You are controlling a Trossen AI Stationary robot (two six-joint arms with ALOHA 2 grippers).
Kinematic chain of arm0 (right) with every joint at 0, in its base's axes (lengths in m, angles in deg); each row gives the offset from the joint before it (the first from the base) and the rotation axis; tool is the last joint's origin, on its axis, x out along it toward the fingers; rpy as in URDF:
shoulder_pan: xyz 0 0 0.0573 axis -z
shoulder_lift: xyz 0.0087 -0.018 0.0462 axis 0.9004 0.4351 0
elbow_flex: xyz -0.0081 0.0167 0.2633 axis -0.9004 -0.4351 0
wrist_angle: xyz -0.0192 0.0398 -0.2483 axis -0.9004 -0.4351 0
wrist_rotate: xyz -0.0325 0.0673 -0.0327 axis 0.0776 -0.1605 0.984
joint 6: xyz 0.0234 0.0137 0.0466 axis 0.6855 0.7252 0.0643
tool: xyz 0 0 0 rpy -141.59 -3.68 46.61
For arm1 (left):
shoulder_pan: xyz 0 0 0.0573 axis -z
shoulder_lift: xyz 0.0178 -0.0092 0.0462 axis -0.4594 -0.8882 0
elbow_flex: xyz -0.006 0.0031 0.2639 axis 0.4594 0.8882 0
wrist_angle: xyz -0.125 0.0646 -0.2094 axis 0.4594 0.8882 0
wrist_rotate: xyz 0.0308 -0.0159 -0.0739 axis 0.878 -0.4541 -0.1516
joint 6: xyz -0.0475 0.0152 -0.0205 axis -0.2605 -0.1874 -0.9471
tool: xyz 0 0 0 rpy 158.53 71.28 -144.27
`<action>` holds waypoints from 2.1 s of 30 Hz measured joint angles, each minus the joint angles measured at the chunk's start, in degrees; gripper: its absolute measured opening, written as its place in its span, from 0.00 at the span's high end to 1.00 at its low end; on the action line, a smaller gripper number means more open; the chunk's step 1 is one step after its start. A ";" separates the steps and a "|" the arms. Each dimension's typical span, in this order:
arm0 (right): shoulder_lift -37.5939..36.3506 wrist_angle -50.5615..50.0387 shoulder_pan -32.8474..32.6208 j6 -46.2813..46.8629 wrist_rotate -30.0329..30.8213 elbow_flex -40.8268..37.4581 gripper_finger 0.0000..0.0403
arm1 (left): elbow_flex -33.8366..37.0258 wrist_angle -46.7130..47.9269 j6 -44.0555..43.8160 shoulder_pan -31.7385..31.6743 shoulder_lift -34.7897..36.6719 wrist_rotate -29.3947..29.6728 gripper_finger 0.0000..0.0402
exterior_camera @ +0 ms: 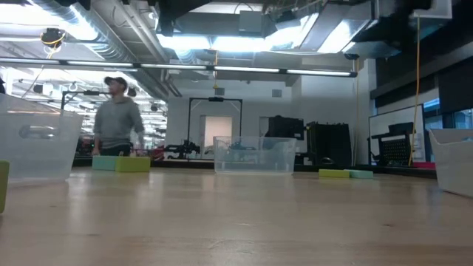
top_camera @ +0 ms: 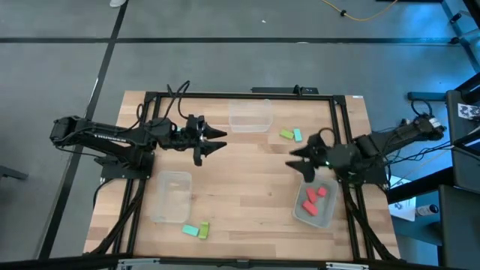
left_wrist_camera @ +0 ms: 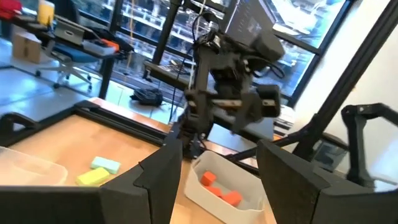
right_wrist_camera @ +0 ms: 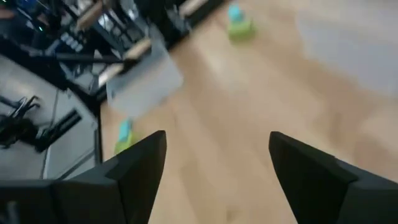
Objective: Sort & place blocks by color
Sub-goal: Put the top left green block into the bottom transparent bin
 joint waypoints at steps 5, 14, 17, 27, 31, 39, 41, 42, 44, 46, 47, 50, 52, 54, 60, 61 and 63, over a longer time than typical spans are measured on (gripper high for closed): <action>1.48 12.77 8.78 -13.28 -6.34 -0.36 0.29 | 0.00 -0.02 -1.27 0.00 0.00 -0.83 0.50; 5.78 39.63 18.63 -22.57 -23.88 -5.07 0.29 | 0.00 -0.02 0.15 -0.03 0.00 -0.80 0.50; 6.93 42.70 18.92 -26.14 -26.80 -5.07 0.29 | 0.00 -0.01 0.83 -0.04 0.00 -0.40 0.50; 7.47 42.96 18.92 -27.64 -27.04 -5.07 0.29 | 0.00 0.02 2.15 -0.04 0.00 -0.35 0.50; 7.47 42.96 18.92 -27.40 -27.01 -5.08 0.29 | 0.00 0.02 2.12 -0.04 0.00 -0.35 0.50; 7.47 42.97 18.92 -27.35 -27.01 -5.09 0.29 | 0.00 0.02 2.10 -0.04 0.00 -0.35 0.50; 7.47 42.96 18.90 -27.33 -27.01 -5.09 0.29 | 0.00 0.02 2.10 -0.04 0.00 -0.35 0.50; 7.47 42.96 18.90 -27.30 -27.01 -5.09 0.29 | 0.00 0.02 2.09 -0.04 0.00 -0.34 0.50; 7.47 42.96 18.90 -27.27 -27.01 -5.09 0.29 | 0.00 0.03 1.63 -0.01 0.00 1.19 0.50; 7.45 42.96 18.90 -27.26 -26.99 -5.09 0.29 | -0.09 0.58 -0.49 -0.49 0.00 5.69 0.50; 7.47 42.96 18.90 -27.25 -27.00 -5.09 0.29 | -0.47 2.07 -1.51 -1.30 0.00 7.52 0.50; 7.45 42.96 18.90 -27.22 -26.99 -5.09 0.29 | -4.85 16.41 -5.90 -5.68 0.00 9.13 0.50; 7.45 42.96 18.90 -27.22 -26.99 -5.09 0.29 | -8.96 30.37 -8.62 -10.15 -0.27 7.43 0.50; 7.45 42.92 18.90 -27.20 -26.99 -5.09 0.29 | -12.25 42.86 -9.89 -15.04 -1.90 4.89 0.50; 7.45 42.37 18.88 -27.20 -26.97 -5.11 0.29 | -12.89 63.23 -9.79 -27.25 -6.87 -5.22 0.50; 7.45 42.37 18.90 -27.20 -26.95 -5.11 0.29 | -12.18 65.24 -9.22 -28.69 -8.10 -6.63 0.50; 7.45 42.33 18.89 -27.20 -26.96 -5.11 0.29 | -10.71 66.55 -7.51 -30.41 -10.40 -8.18 0.50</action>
